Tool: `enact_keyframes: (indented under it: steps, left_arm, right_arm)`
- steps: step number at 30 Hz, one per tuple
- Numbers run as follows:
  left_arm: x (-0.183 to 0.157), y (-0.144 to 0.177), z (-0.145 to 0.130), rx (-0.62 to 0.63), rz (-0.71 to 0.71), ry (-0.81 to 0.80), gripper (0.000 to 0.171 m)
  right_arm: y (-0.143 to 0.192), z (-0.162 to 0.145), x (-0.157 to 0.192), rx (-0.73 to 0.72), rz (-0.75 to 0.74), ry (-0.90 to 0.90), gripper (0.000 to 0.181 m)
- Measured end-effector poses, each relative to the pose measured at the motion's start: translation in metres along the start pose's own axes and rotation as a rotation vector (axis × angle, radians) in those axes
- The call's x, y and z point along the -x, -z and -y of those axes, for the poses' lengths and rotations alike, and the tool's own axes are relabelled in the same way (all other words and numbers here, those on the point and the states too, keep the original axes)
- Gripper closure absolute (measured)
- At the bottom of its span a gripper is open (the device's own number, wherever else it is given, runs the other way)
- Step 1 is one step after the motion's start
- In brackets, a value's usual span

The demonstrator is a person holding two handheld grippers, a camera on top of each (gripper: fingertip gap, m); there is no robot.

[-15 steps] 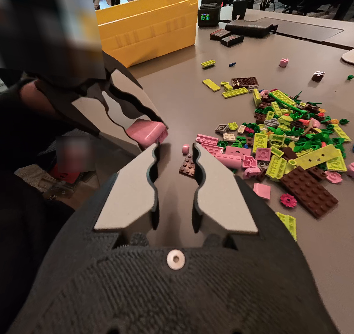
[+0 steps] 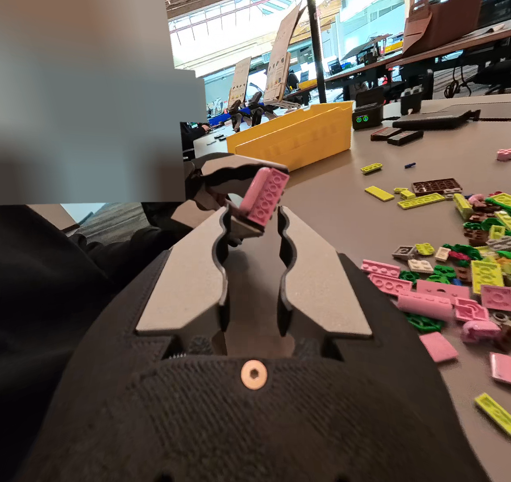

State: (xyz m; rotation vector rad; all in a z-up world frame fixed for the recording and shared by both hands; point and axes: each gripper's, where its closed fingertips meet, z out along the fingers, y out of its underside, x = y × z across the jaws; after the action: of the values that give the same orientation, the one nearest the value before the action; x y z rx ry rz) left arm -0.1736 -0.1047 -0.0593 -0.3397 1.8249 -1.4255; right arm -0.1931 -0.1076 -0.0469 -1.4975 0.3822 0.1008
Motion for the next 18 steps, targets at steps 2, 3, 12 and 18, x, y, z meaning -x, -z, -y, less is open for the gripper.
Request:
enact_keyframes:
  steps: [2, 3, 12, 18]
  left_arm:
    - [-0.008, -0.005, -0.006, 0.05, 0.004, -0.085, 0.118]
    - [-0.012, -0.006, -0.008, 0.066, 0.004, -0.123, 0.118]
    - [-0.023, -0.014, -0.02, 0.182, 0.05, -0.316, 0.118]
    - [-0.029, -0.018, -0.046, 0.327, 0.038, -0.373, 0.117]
  right_arm:
    - [-0.004, -0.007, -0.004, 0.03, -0.03, -0.011, 0.151]
    - [-0.005, -0.01, -0.006, 0.037, -0.037, -0.022, 0.152]
    - [-0.002, -0.015, -0.012, 0.077, -0.065, -0.038, 0.164]
    - [-0.001, -0.03, -0.017, 0.175, -0.095, -0.061, 0.178]
